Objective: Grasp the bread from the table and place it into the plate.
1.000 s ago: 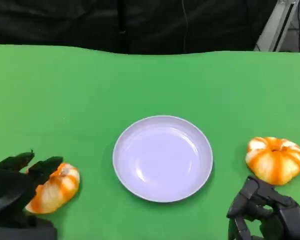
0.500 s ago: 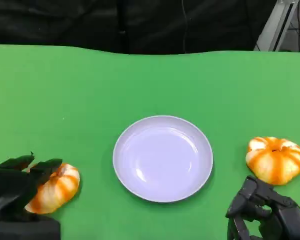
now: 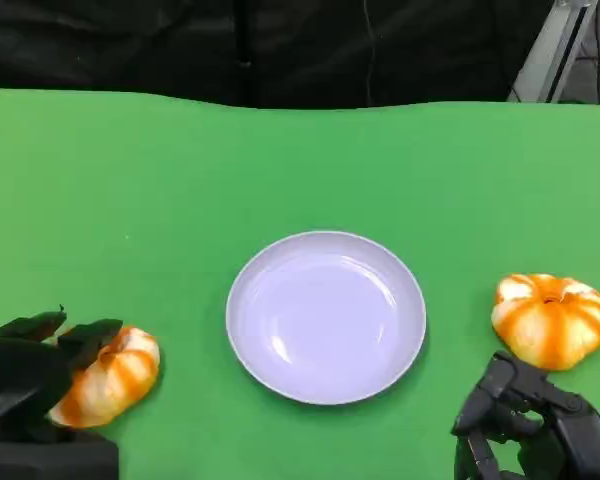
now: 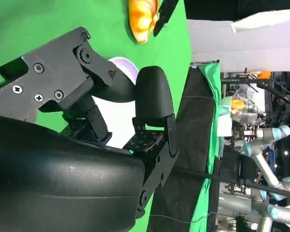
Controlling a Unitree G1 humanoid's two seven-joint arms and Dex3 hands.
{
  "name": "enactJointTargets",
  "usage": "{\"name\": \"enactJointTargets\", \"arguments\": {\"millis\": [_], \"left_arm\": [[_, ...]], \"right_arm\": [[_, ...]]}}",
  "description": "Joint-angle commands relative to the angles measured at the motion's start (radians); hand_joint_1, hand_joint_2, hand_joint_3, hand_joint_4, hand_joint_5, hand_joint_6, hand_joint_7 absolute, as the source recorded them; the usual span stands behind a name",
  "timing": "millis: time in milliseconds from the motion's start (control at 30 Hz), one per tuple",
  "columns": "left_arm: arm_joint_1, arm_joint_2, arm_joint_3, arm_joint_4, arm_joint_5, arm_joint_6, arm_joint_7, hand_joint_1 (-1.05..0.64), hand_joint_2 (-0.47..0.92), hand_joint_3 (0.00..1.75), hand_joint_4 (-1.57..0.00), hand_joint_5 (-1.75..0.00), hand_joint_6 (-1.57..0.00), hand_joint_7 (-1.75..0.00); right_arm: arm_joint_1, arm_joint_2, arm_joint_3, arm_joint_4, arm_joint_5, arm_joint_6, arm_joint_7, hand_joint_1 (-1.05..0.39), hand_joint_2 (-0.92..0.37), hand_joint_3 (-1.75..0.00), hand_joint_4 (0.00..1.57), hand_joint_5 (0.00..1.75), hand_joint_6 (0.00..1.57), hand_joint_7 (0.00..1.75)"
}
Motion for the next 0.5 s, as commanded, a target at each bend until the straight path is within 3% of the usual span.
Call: {"name": "enactJointTargets", "arguments": {"millis": [33,500], "left_arm": [[-0.009,0.026,-0.004,0.006,-0.008,0.009,0.021,-1.05,0.92,0.45,-0.17,-0.01,-0.21,-0.01],[-0.01,0.028,-0.008,0.006,-0.011,0.011,0.023,-1.05,0.92,0.45,-0.17,-0.01,-0.21,-0.01]], "right_arm": [[0.005,-0.004,-0.003,-0.011,0.004,0.006,-0.005,-0.16,-0.61,-1.1,0.81,1.75,0.75,1.55],[0.005,-0.004,-0.003,-0.011,0.004,0.006,-0.005,-0.16,-0.61,-1.1,0.81,1.75,0.75,1.55]]}}
